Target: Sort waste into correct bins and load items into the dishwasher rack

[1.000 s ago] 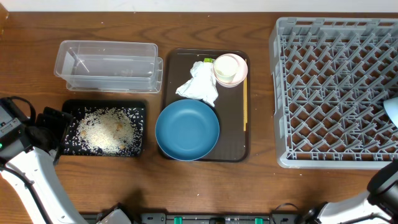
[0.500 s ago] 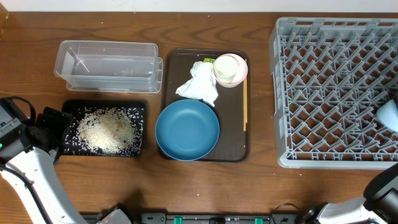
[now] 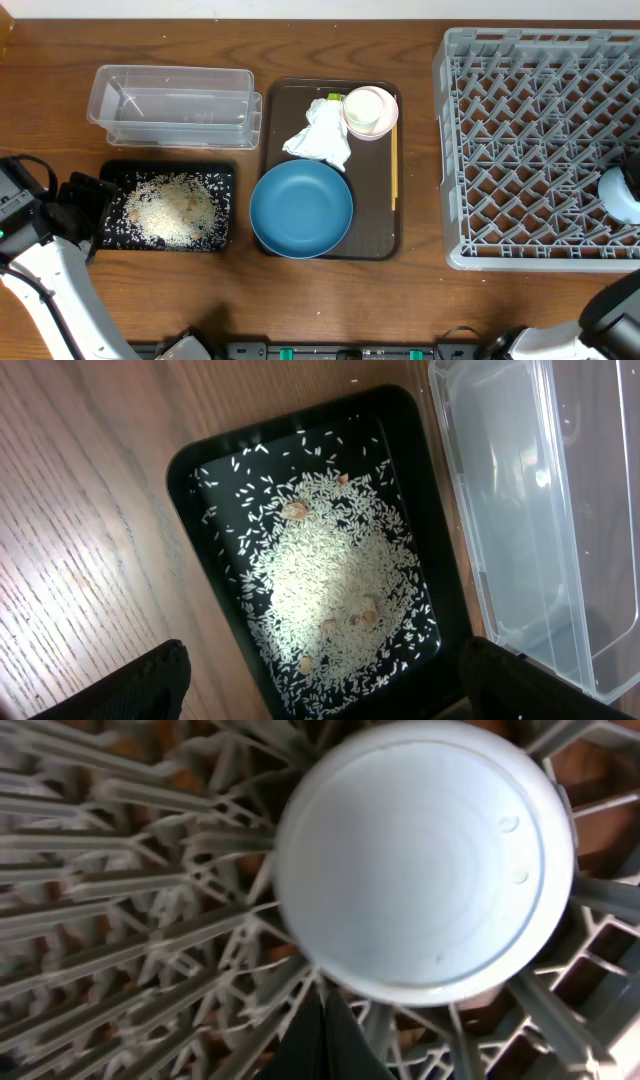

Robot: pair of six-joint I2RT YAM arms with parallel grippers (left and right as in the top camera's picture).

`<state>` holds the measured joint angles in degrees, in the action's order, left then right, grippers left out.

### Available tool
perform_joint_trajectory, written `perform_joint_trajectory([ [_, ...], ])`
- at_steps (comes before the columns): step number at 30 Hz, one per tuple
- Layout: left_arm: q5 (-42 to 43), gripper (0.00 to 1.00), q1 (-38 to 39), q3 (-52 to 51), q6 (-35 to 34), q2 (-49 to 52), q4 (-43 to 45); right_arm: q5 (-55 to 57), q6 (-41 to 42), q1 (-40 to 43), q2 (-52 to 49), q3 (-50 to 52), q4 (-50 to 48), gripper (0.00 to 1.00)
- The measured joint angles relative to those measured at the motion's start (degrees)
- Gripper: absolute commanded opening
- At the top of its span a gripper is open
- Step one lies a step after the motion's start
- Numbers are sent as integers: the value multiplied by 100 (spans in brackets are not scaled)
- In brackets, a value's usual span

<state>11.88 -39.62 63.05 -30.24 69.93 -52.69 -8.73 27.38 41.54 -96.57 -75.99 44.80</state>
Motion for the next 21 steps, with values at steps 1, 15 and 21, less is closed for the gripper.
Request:
perform_joint_trajectory([
  [1, 0, 89, 0, 0, 0, 0, 0, -125, 0, 0, 107, 4, -2, 1],
  [15, -2, 89, 0, 0, 0, 0, 4, -2872, -1228, -1947, 1488, 9, -916, 88],
  [21, 2, 89, 0, 0, 0, 0, -2, -1591, -1443, -3987, 1150, -365, -468, 89],
])
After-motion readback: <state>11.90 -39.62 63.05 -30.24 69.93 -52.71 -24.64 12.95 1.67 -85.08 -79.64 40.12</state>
